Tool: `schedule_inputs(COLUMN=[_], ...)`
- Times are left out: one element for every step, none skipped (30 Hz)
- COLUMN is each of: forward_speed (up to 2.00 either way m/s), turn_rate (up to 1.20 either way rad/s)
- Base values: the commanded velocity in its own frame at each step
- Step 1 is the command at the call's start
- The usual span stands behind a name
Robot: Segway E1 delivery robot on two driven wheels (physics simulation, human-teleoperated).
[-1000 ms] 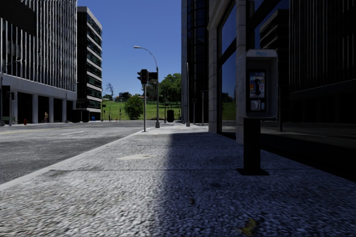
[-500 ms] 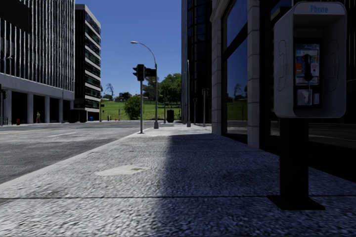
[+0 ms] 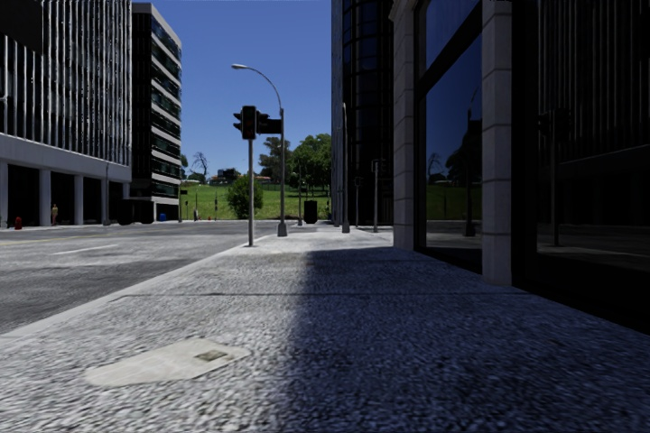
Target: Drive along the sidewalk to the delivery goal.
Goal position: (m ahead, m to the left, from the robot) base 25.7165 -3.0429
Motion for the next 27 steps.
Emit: schedule_inputs(forward_speed=[2.0, 2.0, 2.0, 2.0, 2.0, 2.0, 2.0, 2.0, 2.0, 2.0, 2.0, 2.0, 2.0, 2.0, 2.0, 2.0, 2.0, 2.0, 2.0, 2.0, 2.0, 2.0, 2.0, 2.0, 2.0, 2.0, 2.0], turn_rate=[0.0, 0.0, 0.0, 0.0, 0.0, 0.0, 0.0, 0.0, 0.0, 0.0, 0.0, 0.0, 0.0, 0.0, 0.0, 0.0, 0.0, 0.0, 0.0, 0.0, 0.0, 0.0, 0.0, 0.0, 0.0, 0.0, 0.0])
